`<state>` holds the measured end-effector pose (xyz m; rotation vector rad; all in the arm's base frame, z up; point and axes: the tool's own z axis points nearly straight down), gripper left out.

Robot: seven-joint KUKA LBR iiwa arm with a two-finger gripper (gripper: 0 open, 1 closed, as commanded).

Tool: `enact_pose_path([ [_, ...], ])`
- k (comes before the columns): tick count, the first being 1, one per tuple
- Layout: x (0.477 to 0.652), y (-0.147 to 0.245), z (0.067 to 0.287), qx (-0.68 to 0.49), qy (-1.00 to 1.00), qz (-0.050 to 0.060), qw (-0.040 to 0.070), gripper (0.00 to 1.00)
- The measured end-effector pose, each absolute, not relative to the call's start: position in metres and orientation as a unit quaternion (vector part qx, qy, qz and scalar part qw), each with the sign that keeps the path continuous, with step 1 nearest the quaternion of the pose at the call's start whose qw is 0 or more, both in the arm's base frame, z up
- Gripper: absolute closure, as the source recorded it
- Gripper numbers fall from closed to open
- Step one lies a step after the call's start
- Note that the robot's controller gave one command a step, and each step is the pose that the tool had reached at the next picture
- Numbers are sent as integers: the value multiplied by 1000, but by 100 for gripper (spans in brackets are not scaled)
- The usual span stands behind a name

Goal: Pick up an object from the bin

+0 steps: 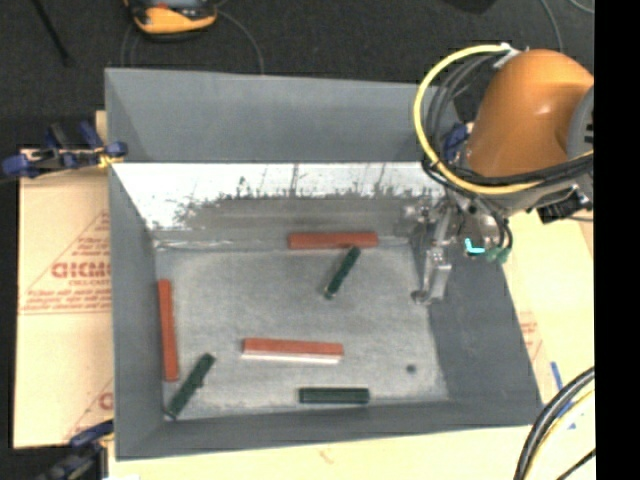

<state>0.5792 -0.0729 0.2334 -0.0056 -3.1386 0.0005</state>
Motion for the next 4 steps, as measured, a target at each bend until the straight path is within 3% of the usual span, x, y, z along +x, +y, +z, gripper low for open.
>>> enact_pose_path([
  [1, 581, -73, 238, -1, -1000, 1, -2, 0],
  [2, 600, -55, 208, 27, -1000, 2, -7, 0],
  [3, 610, -32, 140, 133, -991, 1, -5, 0],
  [4, 622, -10, 105, 271, -962, 1, -2, 0],
])
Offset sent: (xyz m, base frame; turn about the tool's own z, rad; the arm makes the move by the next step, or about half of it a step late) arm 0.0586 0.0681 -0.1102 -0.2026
